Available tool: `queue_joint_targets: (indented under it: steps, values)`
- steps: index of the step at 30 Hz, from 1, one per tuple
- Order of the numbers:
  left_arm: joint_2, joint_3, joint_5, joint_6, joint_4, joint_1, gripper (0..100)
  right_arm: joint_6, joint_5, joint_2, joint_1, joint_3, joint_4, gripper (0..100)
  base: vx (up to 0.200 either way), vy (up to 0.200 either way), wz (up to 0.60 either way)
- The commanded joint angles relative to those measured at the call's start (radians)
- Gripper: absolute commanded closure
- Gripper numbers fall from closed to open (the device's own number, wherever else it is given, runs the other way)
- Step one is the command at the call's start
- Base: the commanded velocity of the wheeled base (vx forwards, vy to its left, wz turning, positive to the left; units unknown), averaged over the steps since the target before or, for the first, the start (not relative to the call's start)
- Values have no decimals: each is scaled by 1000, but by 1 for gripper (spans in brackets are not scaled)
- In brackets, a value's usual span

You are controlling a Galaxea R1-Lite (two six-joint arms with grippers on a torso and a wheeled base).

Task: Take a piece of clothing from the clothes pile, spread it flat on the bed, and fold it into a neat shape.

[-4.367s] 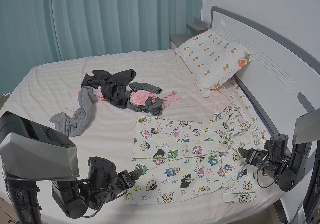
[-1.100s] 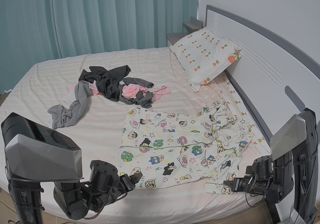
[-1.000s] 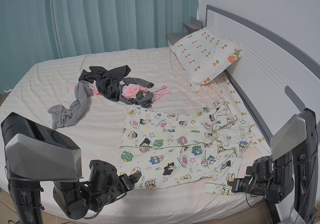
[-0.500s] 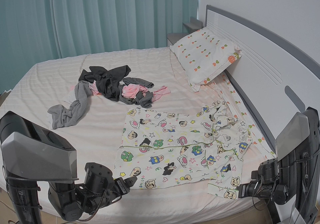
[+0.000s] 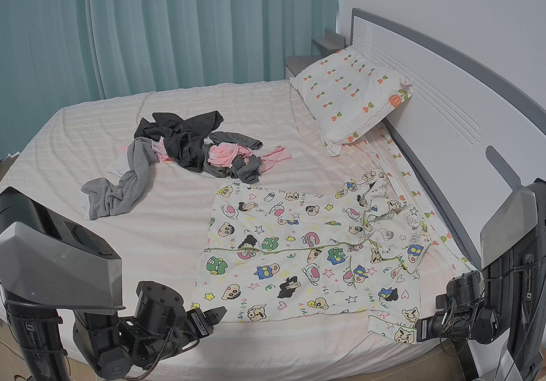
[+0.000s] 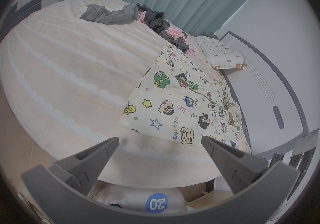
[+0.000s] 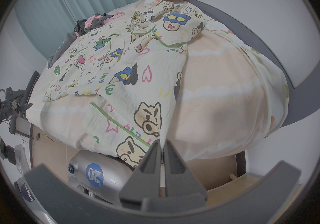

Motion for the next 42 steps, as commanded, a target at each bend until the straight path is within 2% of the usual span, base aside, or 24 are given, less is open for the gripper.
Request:
queue_joint_targets:
  steps: [1, 3, 10, 16, 22, 25, 26, 29, 42]
  values:
    - [-31, 22, -1, 0, 0, 6, 0, -7, -9, -18, -5, 18, 2, 100, 0, 0, 0]
    - [-29, 50, -1, 35, 0, 16, 0, -28, -37, -14, -10, 18, 13, 100, 0, 0, 0]
    - [-25, 42, -15, 47, 0, 66, 0, -35, -38, -17, 3, 18, 26, 100, 0, 0, 0]
    - [61, -16, -32, 85, 0, 89, 0, -35, -37, -17, 6, 18, 21, 100, 0, 0, 0]
    - [117, -80, -42, 95, 0, 85, 0, -30, -37, -18, 6, 18, 19, 100, 0, 0, 0]
    - [132, -83, -42, 131, 1, 83, 0, -30, -37, -20, 4, 18, 19, 100, 0, 0, 0]
    - [159, -87, -41, 184, 0, 86, 0, -30, -35, -21, 4, 18, 19, 100, 0, 0, 0]
    - [196, -105, -36, 230, 0, 88, 0, -28, -35, -21, 4, 18, 18, 100, 0, 0, 0]
    - [232, -191, -18, 254, 11, 80, 0, -28, -35, -21, 6, 18, 9, 100, 0, 0, 0]
